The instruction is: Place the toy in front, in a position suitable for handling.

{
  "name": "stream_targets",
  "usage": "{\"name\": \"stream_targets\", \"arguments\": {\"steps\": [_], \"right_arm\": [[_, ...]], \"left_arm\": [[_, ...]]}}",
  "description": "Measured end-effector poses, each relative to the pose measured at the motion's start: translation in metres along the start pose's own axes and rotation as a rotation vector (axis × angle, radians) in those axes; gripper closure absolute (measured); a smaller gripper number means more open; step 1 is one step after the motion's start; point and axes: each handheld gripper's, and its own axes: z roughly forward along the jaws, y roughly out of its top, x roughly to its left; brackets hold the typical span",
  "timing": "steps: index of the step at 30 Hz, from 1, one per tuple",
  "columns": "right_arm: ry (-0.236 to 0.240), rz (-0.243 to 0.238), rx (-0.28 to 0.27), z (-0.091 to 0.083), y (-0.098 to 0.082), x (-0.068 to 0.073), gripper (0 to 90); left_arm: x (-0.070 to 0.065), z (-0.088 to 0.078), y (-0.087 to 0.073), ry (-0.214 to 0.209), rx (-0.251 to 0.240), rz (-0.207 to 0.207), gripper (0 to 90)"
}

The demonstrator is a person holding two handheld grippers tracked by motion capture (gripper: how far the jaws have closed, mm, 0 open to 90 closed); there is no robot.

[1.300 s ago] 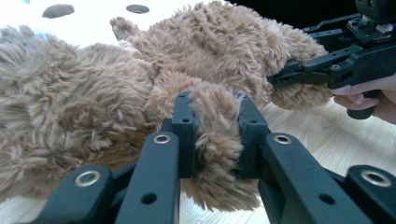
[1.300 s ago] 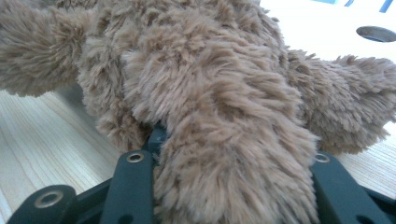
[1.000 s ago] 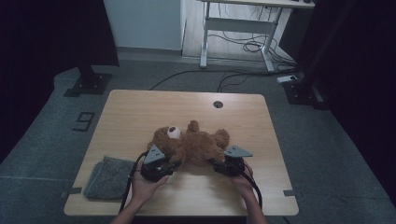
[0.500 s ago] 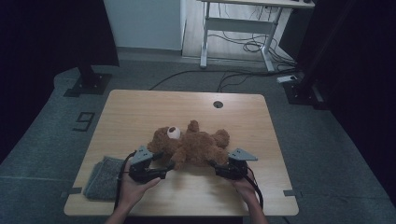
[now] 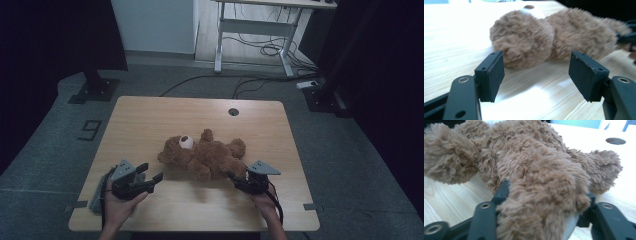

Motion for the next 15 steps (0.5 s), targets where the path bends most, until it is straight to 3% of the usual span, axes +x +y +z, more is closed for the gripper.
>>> {"name": "stream_targets", "arguments": {"steps": [6, 12, 15], "right_arm": [[-0.03, -0.01, 0.001, 0.0, 0.001, -0.001, 48.6], [-0.049, -0.009, -0.003, 0.0, 0.003, -0.004, 48.7], [-0.06, 0.005, -0.006, 0.001, 0.003, -0.006, 48.7]], "left_arm": [[0.006, -0.011, -0.01, 0.095, 0.033, 0.017, 29.1], [0.018, -0.011, -0.02, 0.122, 0.078, -0.005, 28.7], [0.024, -0.012, -0.024, 0.165, 0.107, -0.014, 28.5]]}}
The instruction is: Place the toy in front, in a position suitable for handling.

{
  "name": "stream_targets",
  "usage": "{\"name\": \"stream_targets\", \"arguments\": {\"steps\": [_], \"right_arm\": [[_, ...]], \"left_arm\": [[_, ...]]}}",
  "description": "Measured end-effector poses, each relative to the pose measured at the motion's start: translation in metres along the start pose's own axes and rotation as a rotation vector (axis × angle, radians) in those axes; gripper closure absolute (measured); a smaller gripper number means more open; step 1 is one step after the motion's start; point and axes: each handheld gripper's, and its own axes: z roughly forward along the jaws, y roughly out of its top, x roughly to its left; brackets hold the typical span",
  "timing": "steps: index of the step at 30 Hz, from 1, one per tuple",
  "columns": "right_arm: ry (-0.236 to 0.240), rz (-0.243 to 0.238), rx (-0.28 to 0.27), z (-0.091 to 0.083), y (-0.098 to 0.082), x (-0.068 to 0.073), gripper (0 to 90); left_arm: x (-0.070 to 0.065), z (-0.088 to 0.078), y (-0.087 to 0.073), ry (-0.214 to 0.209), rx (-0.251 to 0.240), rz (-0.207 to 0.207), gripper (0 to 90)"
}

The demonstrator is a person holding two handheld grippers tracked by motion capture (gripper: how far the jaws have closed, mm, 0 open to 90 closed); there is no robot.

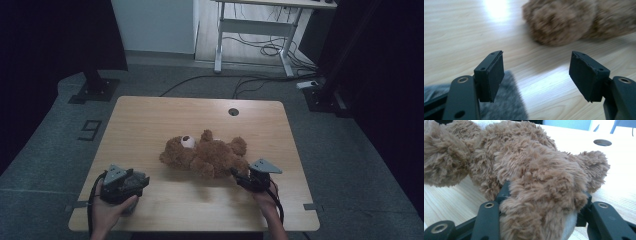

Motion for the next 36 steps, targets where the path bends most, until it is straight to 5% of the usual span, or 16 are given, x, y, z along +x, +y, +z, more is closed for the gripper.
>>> {"name": "stream_targets", "arguments": {"steps": [6, 26, 36], "right_arm": [[0.005, 0.001, -0.001, 0.0, 0.0, -0.001, 48.5], [0.013, 0.0, 0.001, 0.0, -0.002, -0.001, 48.1], [0.013, -0.002, 0.002, 0.0, -0.002, 0.0, 48.0]], "left_arm": [[0.013, 0.006, -0.013, 0.079, 0.075, -0.011, 26.4], [0.022, 0.036, -0.034, 0.145, 0.226, -0.008, 20.5], [0.019, 0.041, -0.037, 0.174, 0.219, -0.002, 19.5]]}}
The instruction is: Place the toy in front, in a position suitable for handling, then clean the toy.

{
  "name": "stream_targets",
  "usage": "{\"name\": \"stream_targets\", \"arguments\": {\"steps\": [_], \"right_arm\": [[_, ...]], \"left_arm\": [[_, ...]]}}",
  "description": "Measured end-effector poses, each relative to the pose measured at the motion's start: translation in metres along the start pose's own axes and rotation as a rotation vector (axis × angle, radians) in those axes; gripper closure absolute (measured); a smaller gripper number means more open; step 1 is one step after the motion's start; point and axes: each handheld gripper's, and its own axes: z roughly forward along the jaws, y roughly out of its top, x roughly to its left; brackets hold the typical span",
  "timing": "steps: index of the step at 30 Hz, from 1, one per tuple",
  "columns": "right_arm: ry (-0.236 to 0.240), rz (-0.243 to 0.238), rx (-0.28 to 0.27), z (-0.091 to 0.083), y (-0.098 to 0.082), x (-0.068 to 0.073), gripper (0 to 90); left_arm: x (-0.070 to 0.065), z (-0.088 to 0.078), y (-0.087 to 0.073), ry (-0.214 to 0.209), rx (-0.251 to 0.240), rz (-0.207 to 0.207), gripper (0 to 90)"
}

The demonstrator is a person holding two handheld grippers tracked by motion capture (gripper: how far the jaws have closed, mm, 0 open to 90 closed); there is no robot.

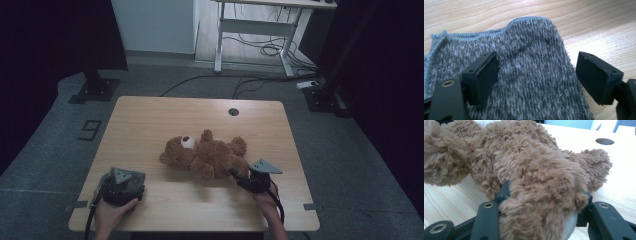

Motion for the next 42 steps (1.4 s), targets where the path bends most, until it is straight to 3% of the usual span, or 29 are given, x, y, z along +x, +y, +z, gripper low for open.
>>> {"name": "stream_targets", "arguments": {"steps": [7, 10, 13, 15, 19, 20, 24, 29, 37, 42], "right_arm": [[-0.002, 0.002, 0.001, 0.001, -0.001, 0.0, 47.9], [-0.002, 0.0, 0.003, 0.001, -0.001, 0.0, 47.8], [-0.003, 0.0, 0.002, 0.001, -0.001, 0.0, 47.8], [-0.002, -0.001, 0.003, 0.001, -0.001, 0.0, 47.8], [0.0, 0.0, 0.003, 0.001, -0.001, -0.001, 47.7], [0.002, 0.002, 0.001, 0.001, -0.001, -0.001, 47.7], [0.005, 0.002, 0.002, 0.001, -0.001, -0.001, 47.3], [0.013, 0.009, 0.009, 0.001, -0.001, -0.001, 44.4], [0.015, 0.044, 0.007, 0.001, -0.003, -0.005, 37.4], [0.026, 0.047, -0.001, -0.003, -0.004, -0.006, 36.7]], "left_arm": [[0.006, -0.002, -0.001, 0.018, -0.023, -0.008, 35.8], [0.007, -0.003, -0.003, 0.04, -0.037, 0.005, 48.5], [0.007, -0.004, -0.005, 0.078, -0.055, 0.032, 68.5], [0.008, -0.004, -0.005, 0.082, -0.052, 0.042, 73.1], [0.009, -0.005, -0.005, 0.068, -0.063, 0.028, 76.0], [0.012, -0.009, -0.004, 0.011, -0.091, -0.001, 76.2], [0.011, -0.021, 0.0, -0.048, -0.162, -0.032, 76.6], [0.006, -0.033, 0.004, -0.085, -0.232, -0.03, 77.0], [0.009, -0.038, 0.005, -0.155, -0.268, -0.067, 77.0], [0.001, -0.046, 0.011, -0.18, -0.302, -0.046, 76.8]]}}
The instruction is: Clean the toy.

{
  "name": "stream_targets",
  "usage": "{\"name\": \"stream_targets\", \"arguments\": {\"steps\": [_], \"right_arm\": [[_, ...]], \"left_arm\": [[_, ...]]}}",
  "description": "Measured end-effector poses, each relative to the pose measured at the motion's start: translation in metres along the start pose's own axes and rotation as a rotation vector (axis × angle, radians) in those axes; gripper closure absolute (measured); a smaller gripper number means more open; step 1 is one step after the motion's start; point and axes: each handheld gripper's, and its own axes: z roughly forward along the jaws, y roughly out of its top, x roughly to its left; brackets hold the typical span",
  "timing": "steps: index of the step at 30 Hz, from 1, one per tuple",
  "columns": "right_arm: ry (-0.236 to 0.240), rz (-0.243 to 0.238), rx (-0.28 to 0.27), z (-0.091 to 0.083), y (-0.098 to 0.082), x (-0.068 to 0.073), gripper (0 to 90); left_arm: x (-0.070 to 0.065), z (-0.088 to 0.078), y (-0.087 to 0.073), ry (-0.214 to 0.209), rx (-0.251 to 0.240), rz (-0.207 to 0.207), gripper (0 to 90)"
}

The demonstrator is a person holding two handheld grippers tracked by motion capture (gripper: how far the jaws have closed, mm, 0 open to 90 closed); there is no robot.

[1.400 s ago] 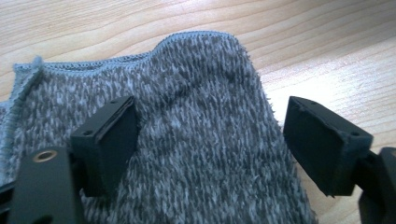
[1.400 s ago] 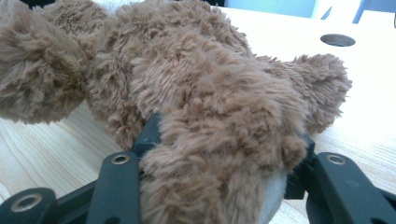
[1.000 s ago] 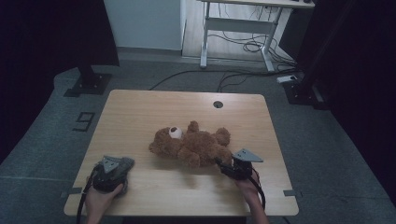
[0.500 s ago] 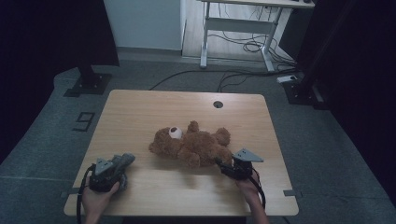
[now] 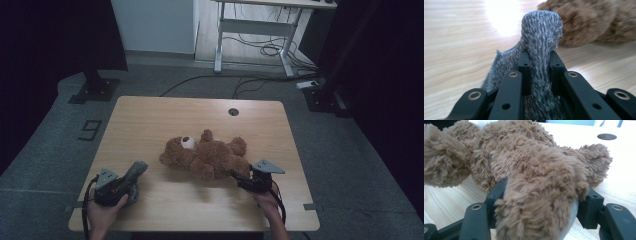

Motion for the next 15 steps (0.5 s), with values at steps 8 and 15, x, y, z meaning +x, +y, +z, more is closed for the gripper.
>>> {"name": "stream_targets", "arguments": {"steps": [8, 15], "right_arm": [[0.025, 0.017, -0.001, -0.004, -0.003, -0.002, 39.8], [0.019, -0.002, -0.016, -0.006, -0.003, -0.002, 47.3]], "left_arm": [[-0.022, 0.003, 0.018, -0.064, -0.034, 0.031, 76.6], [-0.049, 0.02, 0.041, -0.129, -0.041, 0.083, 76.6]]}}
